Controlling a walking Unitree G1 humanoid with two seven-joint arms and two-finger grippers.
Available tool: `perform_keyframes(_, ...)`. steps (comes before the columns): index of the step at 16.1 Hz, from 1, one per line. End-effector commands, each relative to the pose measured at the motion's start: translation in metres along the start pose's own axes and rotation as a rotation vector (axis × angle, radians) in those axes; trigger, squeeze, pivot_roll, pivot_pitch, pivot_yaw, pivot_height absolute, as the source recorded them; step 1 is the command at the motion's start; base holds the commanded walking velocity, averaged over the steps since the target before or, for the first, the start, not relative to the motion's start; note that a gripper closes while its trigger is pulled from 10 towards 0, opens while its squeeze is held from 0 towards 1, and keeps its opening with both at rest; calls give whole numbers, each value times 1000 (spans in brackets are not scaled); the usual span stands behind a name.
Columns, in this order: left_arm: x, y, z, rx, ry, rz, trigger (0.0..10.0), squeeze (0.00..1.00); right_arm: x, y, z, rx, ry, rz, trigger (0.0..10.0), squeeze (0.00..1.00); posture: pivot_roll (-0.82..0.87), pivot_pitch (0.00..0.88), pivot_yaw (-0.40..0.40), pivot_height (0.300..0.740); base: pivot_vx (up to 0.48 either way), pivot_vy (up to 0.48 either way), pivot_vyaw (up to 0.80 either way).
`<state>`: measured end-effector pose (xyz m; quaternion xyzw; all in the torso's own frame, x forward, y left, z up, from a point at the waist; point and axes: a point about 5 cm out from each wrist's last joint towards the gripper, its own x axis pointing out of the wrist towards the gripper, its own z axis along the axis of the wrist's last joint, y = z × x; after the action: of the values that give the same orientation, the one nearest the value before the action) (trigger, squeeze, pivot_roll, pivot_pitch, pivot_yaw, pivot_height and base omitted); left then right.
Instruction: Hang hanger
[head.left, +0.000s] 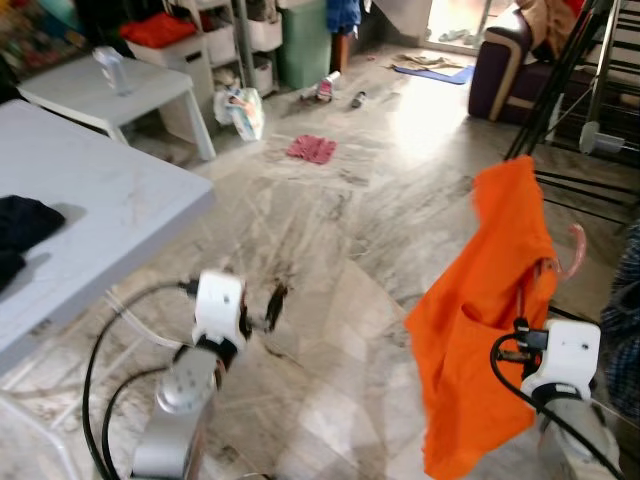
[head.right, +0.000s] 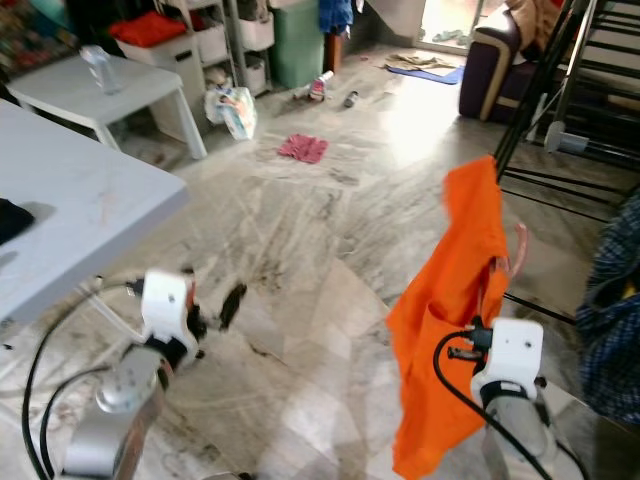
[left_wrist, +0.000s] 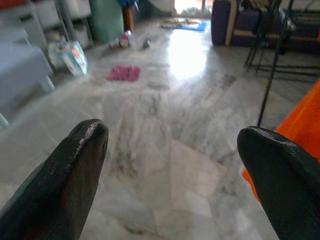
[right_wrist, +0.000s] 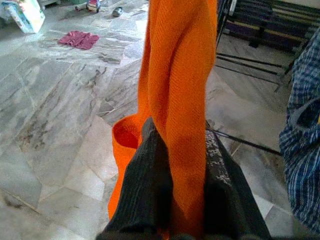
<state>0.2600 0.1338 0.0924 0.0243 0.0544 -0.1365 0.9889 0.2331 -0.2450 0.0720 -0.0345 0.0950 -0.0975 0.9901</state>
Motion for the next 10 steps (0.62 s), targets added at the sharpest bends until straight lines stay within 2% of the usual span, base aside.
perform_keyframes(1,-1,1,2,5,-15,13,10000,0,11,5,14,-9,-56,24,10000,0,25,24,-57,740,0,0,0)
perform_keyframes(4,-4,8,-5,2,12,56,10000,0,25,19,29,-19,-102,81,10000,0,49,21,-67,740,0,0,0)
perform_keyframes(6,-5,10,-7,11,25,46,10000,0,24,16,24,-1,-86,55,10000,0,51,35,-58,740,0,0,0)
perform_keyframes(8,-11,10,-10,20,44,35,10000,0,11,11,10,-1,-52,37,10000,0,43,54,-18,740,0,0,0)
perform_keyframes(9,-16,10,-18,16,69,33,10000,0,-1,4,-2,3,-23,-8,10000,0,16,64,15,740,0,0,0)
perform_keyframes(10,-16,9,-21,17,85,28,10000,0,-7,-3,-10,8,-3,-55,10000,0,24,76,15,740,0,0,0)
